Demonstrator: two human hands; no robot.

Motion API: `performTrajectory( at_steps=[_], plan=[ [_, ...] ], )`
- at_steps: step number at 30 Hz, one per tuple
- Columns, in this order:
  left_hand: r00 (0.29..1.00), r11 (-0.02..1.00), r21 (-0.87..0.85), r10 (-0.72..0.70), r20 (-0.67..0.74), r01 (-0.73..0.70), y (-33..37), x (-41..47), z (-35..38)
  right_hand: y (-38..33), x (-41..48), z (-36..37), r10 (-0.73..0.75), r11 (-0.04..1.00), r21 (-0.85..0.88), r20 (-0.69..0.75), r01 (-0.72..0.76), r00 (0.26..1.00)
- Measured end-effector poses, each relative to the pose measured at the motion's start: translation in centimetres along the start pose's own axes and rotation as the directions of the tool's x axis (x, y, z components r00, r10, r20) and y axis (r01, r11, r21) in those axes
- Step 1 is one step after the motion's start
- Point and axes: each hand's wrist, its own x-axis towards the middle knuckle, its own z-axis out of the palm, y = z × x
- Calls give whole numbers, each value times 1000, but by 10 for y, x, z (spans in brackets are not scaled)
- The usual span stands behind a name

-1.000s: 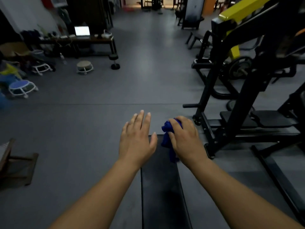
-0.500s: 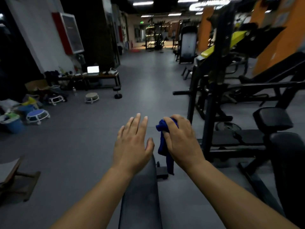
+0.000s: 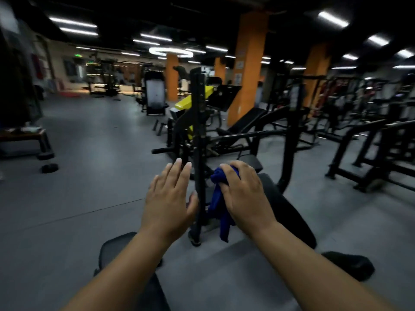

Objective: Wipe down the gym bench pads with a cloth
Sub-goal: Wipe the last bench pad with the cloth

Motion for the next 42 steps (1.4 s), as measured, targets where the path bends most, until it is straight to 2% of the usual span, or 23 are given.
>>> performTrajectory(
  at_steps=[5,12,23,29,37,42],
  plan=[
    [992,989,-92,121,25,-118,53,-33,-24,-6,-55,-75,91,990,-100,-65,-98,994],
    [949,932,-200,314,27,-302,172,-78,-42,29,-146,-178,212,948,-206,-152,-241,965],
    [855,794,-369,519,-1,-483,458,-190,-40,154,-351,-388,366,819,-377,-236,-432,900],
    [790,715,-446,612,28,-538,603,-255,-20,233,-476,-486,489,710,-418,-288,-567,823],
    [692,656,-454,713,112,-603,714,-269,36,328,-555,-532,638,599,-349,-336,-721,693],
    [656,618,-495,745,119,-611,775,-239,102,402,-562,-533,674,549,-370,-335,-750,659]
  ],
)
